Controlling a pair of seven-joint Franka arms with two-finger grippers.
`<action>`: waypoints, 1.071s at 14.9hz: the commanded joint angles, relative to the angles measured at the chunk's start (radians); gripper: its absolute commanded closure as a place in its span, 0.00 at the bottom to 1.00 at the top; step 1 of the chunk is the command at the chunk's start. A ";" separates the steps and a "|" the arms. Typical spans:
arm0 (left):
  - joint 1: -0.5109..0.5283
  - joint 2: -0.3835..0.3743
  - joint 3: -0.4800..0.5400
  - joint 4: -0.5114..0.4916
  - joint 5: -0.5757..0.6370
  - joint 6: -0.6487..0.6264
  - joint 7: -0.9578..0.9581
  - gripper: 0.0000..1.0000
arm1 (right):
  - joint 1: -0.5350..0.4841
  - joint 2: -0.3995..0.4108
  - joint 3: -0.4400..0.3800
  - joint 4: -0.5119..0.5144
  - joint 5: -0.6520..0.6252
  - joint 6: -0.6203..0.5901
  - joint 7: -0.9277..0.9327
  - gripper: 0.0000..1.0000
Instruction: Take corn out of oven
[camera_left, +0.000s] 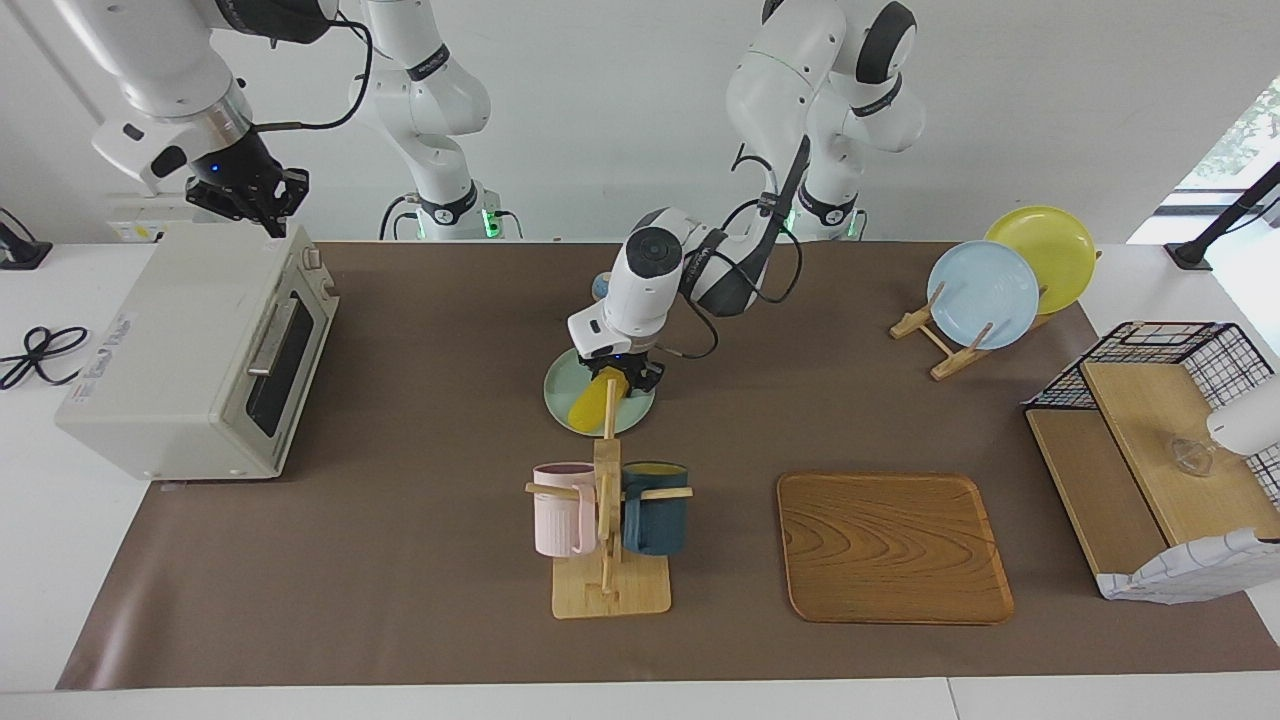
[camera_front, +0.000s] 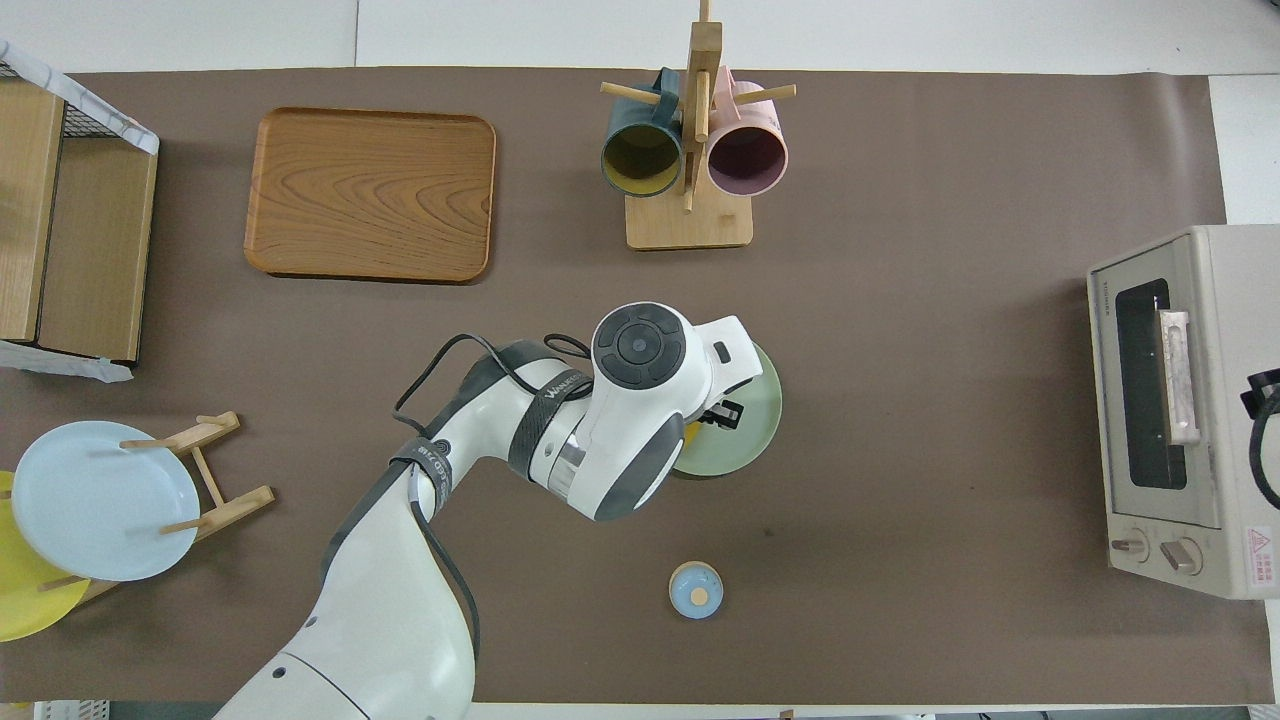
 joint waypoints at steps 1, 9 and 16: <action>-0.001 -0.003 0.009 0.045 0.002 -0.042 -0.073 1.00 | 0.031 0.048 0.007 0.047 0.025 -0.010 0.073 0.00; 0.198 -0.155 0.023 0.050 0.010 -0.223 -0.073 1.00 | 0.045 0.103 0.011 0.126 0.033 -0.023 0.123 0.00; 0.461 -0.112 0.023 0.151 0.131 -0.247 -0.063 1.00 | 0.053 0.053 0.030 0.045 0.031 -0.009 0.188 0.00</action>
